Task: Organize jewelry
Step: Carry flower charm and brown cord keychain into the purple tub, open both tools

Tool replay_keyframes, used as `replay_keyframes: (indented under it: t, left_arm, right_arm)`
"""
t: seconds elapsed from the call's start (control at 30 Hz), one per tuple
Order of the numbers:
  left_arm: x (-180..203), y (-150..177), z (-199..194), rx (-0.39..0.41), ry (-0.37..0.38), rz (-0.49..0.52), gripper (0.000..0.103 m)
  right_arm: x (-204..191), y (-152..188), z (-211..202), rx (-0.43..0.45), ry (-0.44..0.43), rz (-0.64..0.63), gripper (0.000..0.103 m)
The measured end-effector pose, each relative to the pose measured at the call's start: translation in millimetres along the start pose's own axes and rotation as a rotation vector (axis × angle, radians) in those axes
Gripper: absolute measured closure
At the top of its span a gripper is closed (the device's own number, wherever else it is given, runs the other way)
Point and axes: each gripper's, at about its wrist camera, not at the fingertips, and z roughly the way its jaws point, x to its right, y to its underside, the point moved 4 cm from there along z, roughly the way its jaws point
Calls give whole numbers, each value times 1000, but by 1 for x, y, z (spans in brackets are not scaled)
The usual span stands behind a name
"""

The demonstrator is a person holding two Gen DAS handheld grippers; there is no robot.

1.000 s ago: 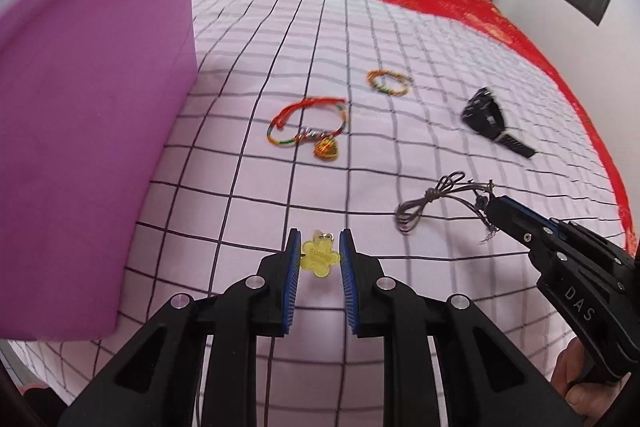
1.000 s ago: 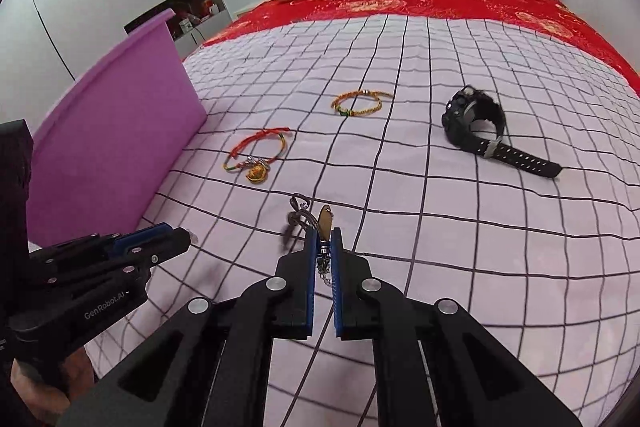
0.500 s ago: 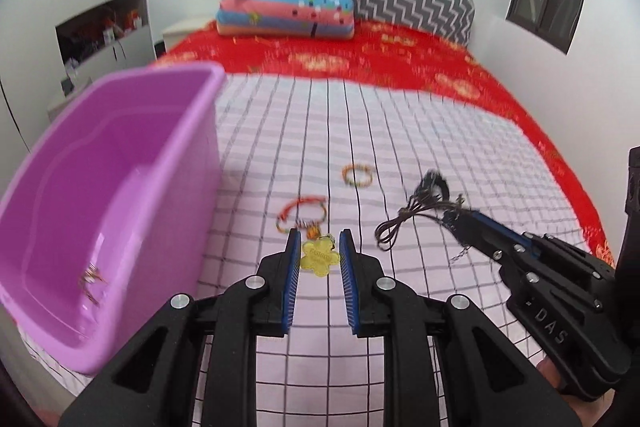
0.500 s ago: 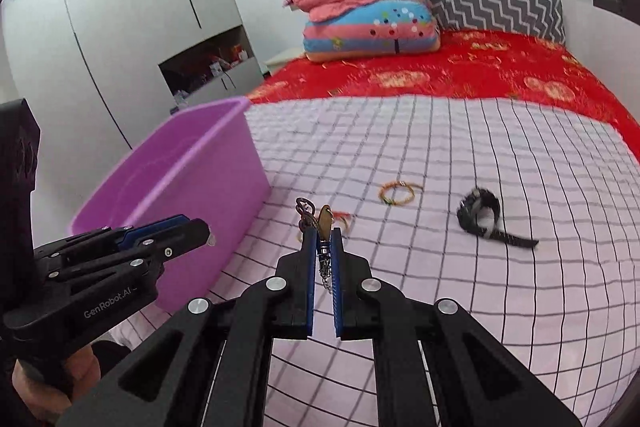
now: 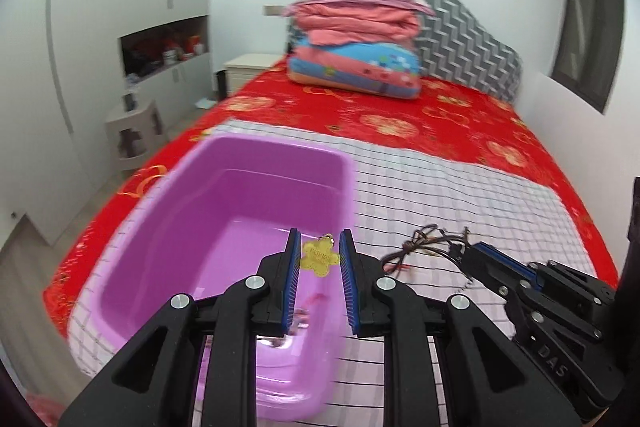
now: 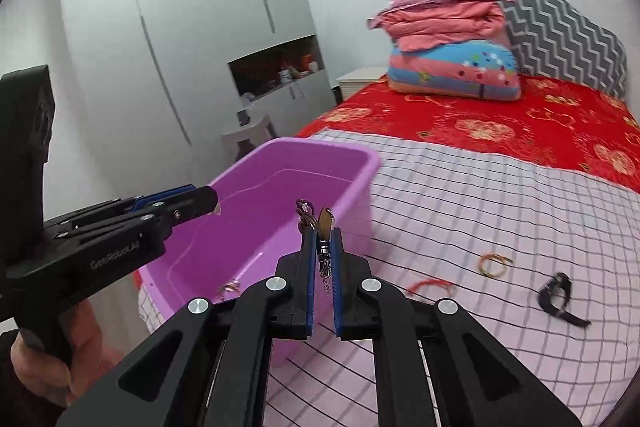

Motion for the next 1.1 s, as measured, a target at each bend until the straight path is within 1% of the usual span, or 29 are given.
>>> replay_keyframes:
  t: [0.1, 0.17, 0.37, 0.43, 0.6, 0.7, 0.8, 0.87, 0.9, 0.93, 0.97, 1.0, 1.03, 1.1]
  left_arm:
    - [-36, -1, 9, -21, -55, -34, 83]
    - [-57, 3, 19, -46, -92, -55, 83]
    - [-102, 21, 44, -125, -155, -114, 83]
    - [-108, 26, 50, -144, -164, -122, 83]
    - [-119, 39, 63, -188, -183, -124, 82]
    - [-118, 43, 67, -204, -194, -116, 82]
    - [-119, 46, 70, -218, -197, -117, 82]
    - [-120, 48, 69, -226, -202, -121, 77]
    - [-121, 48, 69, -225, -206, -122, 68]
    - [-122, 48, 67, -221, -219, -123, 54]
    - [-122, 48, 65, -216, -228, -123, 45]
    - [-123, 47, 61, -203, -240, -125, 33]
    - [-124, 46, 57, -187, -251, -126, 31]
    - [-124, 45, 52, -182, -263, -124, 28]
  right_arm:
    - [-21, -3, 24, -42, -34, -16, 96]
    - [-36, -3, 44, -87, -52, -28, 96]
    - [-63, 0, 87, -187, -63, -72, 96]
    - [-67, 3, 97, -220, -63, -76, 96]
    - [-74, 10, 113, -268, -49, -91, 96]
    - [-74, 14, 122, -302, -39, -94, 96]
    - [-74, 14, 125, -314, -26, -98, 95]
    - [-73, 14, 125, -316, -13, -103, 85]
    - [-73, 13, 123, -313, -2, -107, 74]
    - [-72, 11, 120, -298, 11, -111, 66]
    - [-70, 9, 117, -288, 18, -111, 63]
    - [-68, 8, 114, -277, 22, -109, 63]
    - [-66, 6, 110, -269, 24, -107, 63]
    - [-63, 4, 105, -258, 26, -101, 63]
